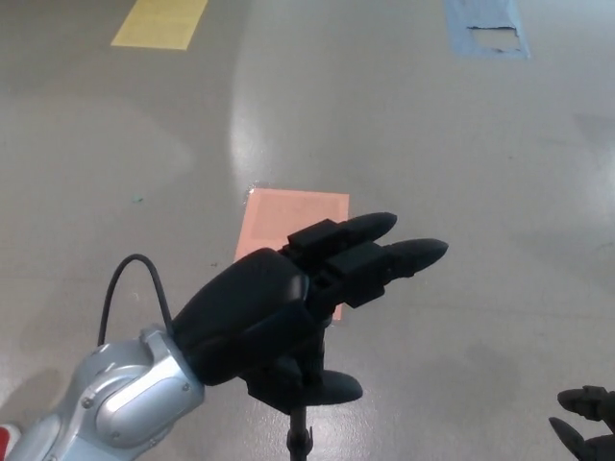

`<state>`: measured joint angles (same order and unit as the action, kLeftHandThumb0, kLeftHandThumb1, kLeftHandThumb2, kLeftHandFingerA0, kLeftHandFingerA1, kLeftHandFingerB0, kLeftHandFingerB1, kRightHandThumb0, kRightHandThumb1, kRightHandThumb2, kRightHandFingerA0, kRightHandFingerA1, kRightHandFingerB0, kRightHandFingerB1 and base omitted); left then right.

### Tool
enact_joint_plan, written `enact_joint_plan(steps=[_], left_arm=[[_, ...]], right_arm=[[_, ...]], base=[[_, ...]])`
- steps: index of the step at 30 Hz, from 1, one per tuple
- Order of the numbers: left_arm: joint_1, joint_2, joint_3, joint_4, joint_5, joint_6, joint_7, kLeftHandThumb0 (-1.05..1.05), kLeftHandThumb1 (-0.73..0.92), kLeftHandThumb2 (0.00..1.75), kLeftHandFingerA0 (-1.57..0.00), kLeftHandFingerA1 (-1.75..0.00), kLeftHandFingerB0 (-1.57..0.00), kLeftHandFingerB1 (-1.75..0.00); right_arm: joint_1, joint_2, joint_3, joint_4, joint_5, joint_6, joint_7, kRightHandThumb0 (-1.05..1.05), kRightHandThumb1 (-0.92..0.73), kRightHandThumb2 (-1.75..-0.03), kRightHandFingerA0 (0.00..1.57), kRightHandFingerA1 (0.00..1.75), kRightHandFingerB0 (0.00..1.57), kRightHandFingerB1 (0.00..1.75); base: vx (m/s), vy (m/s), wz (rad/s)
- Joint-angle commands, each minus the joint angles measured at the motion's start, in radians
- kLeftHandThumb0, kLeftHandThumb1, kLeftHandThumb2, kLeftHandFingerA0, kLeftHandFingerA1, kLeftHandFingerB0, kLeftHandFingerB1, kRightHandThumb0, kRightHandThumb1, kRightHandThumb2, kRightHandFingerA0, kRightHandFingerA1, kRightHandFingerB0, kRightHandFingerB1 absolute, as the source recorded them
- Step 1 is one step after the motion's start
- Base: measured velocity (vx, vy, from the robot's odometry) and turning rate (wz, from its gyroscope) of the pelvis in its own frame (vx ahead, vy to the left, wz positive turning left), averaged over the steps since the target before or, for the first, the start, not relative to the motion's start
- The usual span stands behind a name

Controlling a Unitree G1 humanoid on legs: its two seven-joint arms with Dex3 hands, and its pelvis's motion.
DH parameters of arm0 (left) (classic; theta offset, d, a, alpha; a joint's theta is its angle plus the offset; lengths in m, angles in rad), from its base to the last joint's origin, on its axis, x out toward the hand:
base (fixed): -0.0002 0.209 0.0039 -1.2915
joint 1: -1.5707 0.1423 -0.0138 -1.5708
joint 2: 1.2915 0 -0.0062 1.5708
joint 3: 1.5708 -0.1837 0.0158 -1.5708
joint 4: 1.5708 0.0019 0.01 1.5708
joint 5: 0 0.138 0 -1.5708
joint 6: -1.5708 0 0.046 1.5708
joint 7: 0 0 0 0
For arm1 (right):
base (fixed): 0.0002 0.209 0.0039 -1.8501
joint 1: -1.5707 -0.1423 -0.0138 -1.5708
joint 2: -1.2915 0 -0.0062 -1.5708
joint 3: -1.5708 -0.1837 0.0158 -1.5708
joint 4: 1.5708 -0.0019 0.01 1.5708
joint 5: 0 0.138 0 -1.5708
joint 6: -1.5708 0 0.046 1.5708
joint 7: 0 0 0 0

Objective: The robot uses its left hand to grab the top of a phone stand kept on the floor and rotates it anti-clockwise

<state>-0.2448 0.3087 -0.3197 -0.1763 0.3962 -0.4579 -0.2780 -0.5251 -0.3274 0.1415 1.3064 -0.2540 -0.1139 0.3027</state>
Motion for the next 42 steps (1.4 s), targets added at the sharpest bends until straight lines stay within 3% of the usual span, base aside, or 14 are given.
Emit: enact_joint_plan(steps=[1, 5, 7, 19, 24, 29, 32, 33, 42], left_arm=[[-0.011, 0.003, 0.027, 0.006, -0.003, -0.027, 0.025, -0.29, 0.47, 0.65, -0.07, -0.18, -0.05, -0.26], [-0.007, -0.001, 0.042, -0.002, -0.007, -0.032, 0.034, -0.26, 0.51, 0.55, -0.06, -0.25, -0.06, -0.28], [-0.006, -0.004, 0.047, -0.001, -0.005, -0.036, 0.042, -0.28, 0.47, 0.59, -0.09, -0.22, -0.08, -0.27], [-0.009, -0.008, 0.071, 0.006, 0.007, -0.056, 0.071, -0.33, 0.48, 0.60, -0.09, -0.27, -0.07, -0.26], [-0.015, -0.004, 0.072, 0.007, 0.012, -0.047, 0.070, -0.32, 0.52, 0.58, -0.09, -0.26, -0.08, -0.26], [-0.017, 0.000, 0.074, 0.016, 0.009, -0.057, 0.075, -0.33, 0.53, 0.56, -0.10, -0.25, -0.10, -0.29], [-0.017, 0.001, 0.076, 0.025, 0.013, -0.068, 0.082, -0.40, 0.50, 0.64, -0.08, -0.30, -0.05, -0.32], [-0.018, 0.002, 0.077, 0.032, 0.013, -0.075, 0.086, -0.24, 0.47, 0.94, 0.00, -0.48, -0.01, -0.48], [-0.024, 0.013, 0.089, 0.052, 0.016, -0.083, 0.085, -0.25, 0.48, 0.95, 0.00, -0.48, -0.01, -0.48]], right_arm=[[-0.008, -0.019, -0.004, 0.006, -0.004, 0.015, 0.003, -0.82, -0.68, -1.03, 0.07, 0.42, 0.05, 0.18], [-0.006, -0.018, 0.000, 0.006, -0.009, 0.015, -0.002, -0.82, -0.68, -1.02, 0.07, 0.42, 0.05, 0.18], [-0.006, -0.018, -0.001, 0.006, -0.009, 0.015, -0.002, -0.74, -0.66, -1.03, 0.03, 0.42, 0.01, 0.23], [-0.008, -0.021, -0.008, 0.005, -0.010, 0.016, 0.007, -0.82, -0.68, -1.01, 0.07, 0.41, 0.06, 0.18], [-0.013, -0.022, -0.005, 0.005, -0.014, 0.019, 0.005, -0.74, -0.66, -1.03, 0.03, 0.41, 0.01, 0.23], [-0.012, -0.022, -0.004, 0.006, -0.015, 0.016, 0.008, -0.82, -0.69, -1.02, 0.07, 0.41, 0.06, 0.17], [-0.013, -0.022, -0.001, 0.007, -0.019, 0.015, 0.008, -0.83, -0.69, -1.02, 0.07, 0.39, 0.06, 0.16], [-0.013, -0.021, -0.001, 0.006, -0.018, 0.016, 0.009, -0.84, -0.69, -1.02, 0.07, 0.39, 0.06, 0.16], [-0.017, -0.020, -0.013, 0.007, -0.008, 0.020, 0.019, -0.83, -0.68, -1.01, 0.07, 0.40, 0.06, 0.16]], base=[[0.00, 0.000, 0.00], [0.00, 0.000, 0.00], [0.00, 0.000, 0.00], [0.00, 0.000, 0.00], [0.00, 0.000, 0.00], [0.00, 0.000, 0.00], [0.00, 0.000, 0.00], [0.00, 0.000, 0.00], [0.00, 0.000, 0.00]])
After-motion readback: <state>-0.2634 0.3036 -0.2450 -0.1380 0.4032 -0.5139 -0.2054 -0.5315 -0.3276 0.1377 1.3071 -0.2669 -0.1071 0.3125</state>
